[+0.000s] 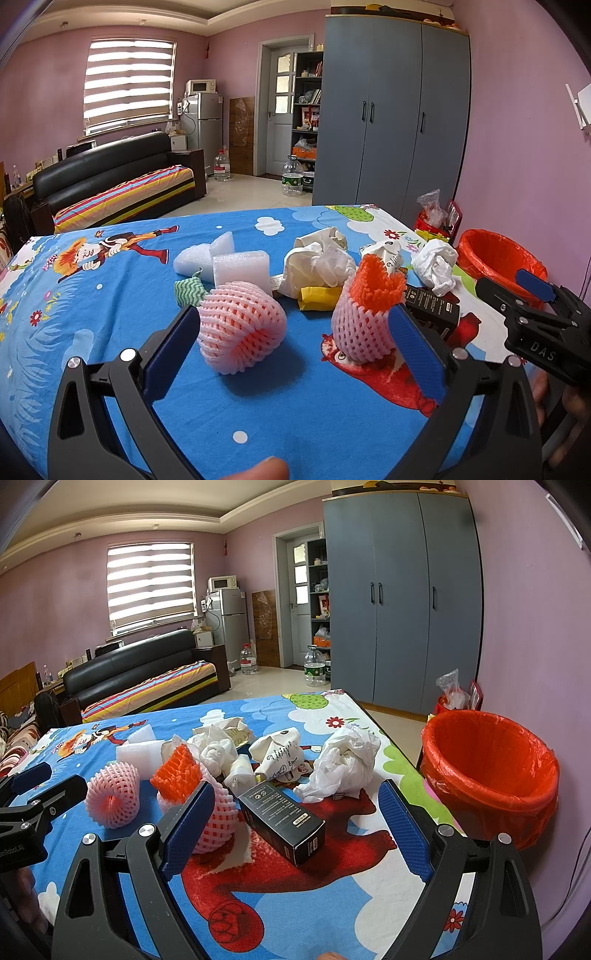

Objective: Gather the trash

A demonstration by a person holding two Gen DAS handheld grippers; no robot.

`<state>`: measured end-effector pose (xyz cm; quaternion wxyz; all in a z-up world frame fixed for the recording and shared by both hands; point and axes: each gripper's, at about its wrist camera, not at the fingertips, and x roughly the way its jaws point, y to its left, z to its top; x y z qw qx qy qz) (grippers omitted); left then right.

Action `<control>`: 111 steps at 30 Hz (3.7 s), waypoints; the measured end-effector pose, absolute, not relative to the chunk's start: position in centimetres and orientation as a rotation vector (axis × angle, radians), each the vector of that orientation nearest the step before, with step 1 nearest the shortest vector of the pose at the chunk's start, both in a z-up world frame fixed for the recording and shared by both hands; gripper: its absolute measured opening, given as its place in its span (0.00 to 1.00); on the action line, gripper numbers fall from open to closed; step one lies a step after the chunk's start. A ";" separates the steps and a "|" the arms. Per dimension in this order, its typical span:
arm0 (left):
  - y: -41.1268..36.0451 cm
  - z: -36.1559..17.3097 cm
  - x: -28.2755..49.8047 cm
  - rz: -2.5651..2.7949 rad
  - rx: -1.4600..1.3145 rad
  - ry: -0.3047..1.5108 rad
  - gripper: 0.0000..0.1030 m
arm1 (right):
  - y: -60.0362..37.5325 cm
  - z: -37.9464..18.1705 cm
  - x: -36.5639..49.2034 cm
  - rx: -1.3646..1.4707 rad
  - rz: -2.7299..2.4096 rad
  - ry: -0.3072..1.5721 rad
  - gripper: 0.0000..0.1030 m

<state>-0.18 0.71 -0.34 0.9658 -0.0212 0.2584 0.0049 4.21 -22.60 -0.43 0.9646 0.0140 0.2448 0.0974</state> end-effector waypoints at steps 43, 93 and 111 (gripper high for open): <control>6.0 -4.3 5.4 0.060 -0.089 0.708 0.94 | -21.6 -5.7 11.3 -0.100 0.241 0.760 0.82; -4.1 8.2 11.1 -0.142 -0.034 0.492 0.47 | -33.2 4.8 14.0 0.060 0.029 0.603 0.43; -21.0 7.4 20.2 -0.557 -0.036 0.571 0.49 | -45.3 2.4 16.0 0.110 -0.259 0.635 0.43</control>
